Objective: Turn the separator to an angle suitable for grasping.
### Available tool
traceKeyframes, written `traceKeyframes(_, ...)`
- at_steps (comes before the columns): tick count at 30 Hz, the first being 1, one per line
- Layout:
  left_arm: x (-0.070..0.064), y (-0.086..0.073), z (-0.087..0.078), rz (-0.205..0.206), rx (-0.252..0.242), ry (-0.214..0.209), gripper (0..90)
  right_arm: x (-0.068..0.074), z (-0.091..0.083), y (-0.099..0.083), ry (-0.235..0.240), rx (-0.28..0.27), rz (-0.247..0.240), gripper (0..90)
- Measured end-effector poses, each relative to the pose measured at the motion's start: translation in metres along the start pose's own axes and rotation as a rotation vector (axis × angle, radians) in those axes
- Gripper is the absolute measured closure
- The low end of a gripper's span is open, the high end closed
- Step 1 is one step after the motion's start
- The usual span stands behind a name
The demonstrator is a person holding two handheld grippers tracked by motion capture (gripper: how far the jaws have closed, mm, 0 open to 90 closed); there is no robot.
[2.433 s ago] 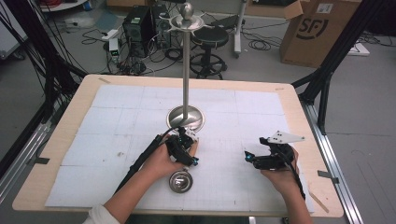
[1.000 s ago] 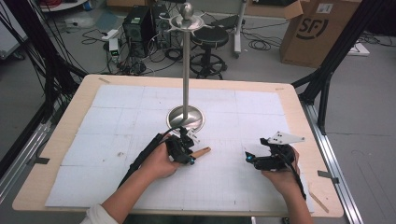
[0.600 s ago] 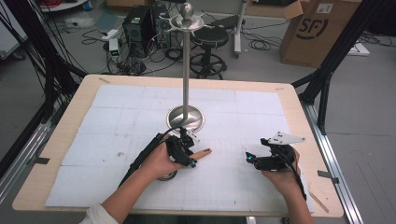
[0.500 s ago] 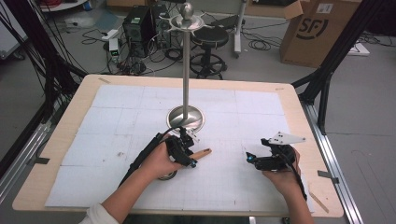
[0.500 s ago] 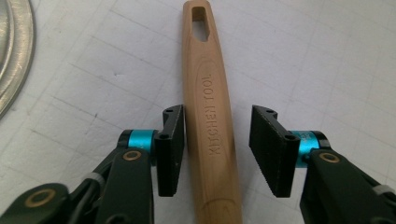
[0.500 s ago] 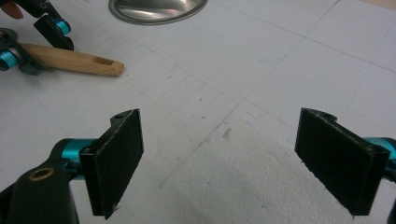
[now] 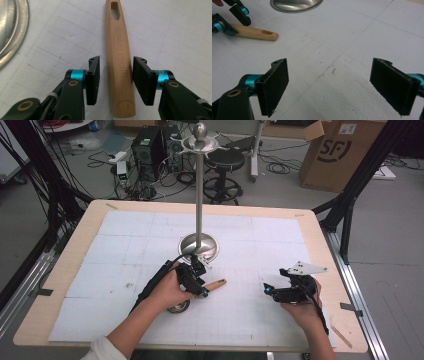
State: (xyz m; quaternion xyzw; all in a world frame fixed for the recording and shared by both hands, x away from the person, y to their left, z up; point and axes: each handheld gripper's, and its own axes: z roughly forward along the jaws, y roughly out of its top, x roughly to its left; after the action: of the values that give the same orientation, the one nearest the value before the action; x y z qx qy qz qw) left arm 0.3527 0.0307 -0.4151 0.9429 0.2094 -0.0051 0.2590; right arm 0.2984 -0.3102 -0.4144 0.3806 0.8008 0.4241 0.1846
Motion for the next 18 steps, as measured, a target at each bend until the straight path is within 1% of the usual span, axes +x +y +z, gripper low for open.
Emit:
traceKeyframes(2, -0.003, 0.001, 0.002, 0.014, 0.016, -0.003, 60.6, 0.0, 0.0, 0.0, 0.0, -0.002, -0.003, 13.9)
traceKeyframes(3, -0.004, 0.002, 0.003, 0.025, 0.033, 0.002, 61.0, 0.001, 0.0, 0.0, 0.001, -0.002, 0.001, 13.9)
traceKeyframes(5, -0.007, 0.006, 0.004, 0.053, 0.06, 0.032, 63.8, 0.001, 0.002, 0.001, 0.002, 0.003, -0.001, 14.0)
traceKeyframes(7, -0.01, 0.01, 0.005, 0.073, 0.093, 0.048, 63.8, 0.002, 0.003, 0.001, 0.004, 0.006, -0.007, 14.0)
traceKeyframes(9, -0.011, 0.013, 0.006, 0.083, 0.117, 0.054, 63.7, 0.001, 0.003, 0.001, 0.005, 0.001, -0.006, 14.0)
traceKeyframes(13, -0.008, 0.014, 0.007, 0.071, 0.122, 0.035, 63.7, -0.001, 0.001, 0.001, 0.002, -0.004, 0.001, 14.0)
traceKeyframes(18, -0.008, 0.015, 0.007, 0.081, 0.128, 0.031, 63.5, 0.001, 0.001, 0.001, 0.0, -0.001, 0.003, 14.0)
